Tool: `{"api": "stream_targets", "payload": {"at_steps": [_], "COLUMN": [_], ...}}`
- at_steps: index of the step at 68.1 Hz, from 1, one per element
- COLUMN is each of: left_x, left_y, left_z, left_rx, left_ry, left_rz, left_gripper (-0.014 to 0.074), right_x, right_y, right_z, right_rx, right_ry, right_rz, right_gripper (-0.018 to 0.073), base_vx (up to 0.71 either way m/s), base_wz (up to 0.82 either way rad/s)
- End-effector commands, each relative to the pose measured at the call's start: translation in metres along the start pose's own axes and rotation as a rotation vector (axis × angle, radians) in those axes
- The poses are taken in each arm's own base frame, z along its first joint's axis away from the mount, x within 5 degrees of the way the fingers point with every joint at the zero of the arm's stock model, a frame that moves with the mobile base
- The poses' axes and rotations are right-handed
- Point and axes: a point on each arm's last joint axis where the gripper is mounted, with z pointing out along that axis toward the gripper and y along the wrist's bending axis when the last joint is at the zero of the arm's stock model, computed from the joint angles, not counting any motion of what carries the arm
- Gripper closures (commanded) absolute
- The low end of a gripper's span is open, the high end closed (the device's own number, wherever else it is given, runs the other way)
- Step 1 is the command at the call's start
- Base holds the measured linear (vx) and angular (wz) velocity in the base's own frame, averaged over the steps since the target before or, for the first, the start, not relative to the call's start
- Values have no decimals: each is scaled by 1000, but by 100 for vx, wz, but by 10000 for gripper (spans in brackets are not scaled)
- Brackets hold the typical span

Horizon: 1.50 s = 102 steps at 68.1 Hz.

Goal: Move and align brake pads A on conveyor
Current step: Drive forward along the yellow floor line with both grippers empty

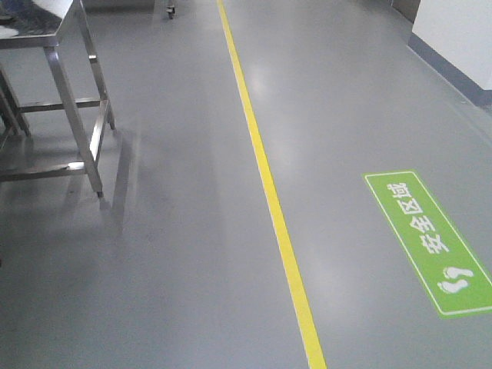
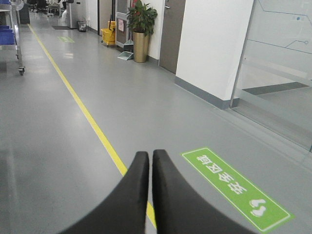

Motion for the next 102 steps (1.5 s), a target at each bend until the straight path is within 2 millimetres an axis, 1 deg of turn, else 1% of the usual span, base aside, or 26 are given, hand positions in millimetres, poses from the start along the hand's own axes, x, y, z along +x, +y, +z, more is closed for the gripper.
{"api": "stream_targets", "payload": {"at_steps": [1, 40, 102], "left_x": [-14, -14, -14], "left_y": [0, 0, 0], "left_z": [-2, -2, -2], "left_rx": [-6, -6, -6], "left_ry": [-87, -87, -86], "left_rz": [-5, -5, -5], "left_gripper": [603, 603, 603], "right_x": [-15, -15, -15], "right_y": [-1, -1, -1], "right_z": [-2, -2, -2], "right_rx": [4, 4, 4], "right_ry": [-95, -95, -95], "right_rz": [-12, -12, -12], "right_gripper": [562, 562, 562], "base_vx": [55, 54, 56], "base_wz": [-2, -3, 7]}}
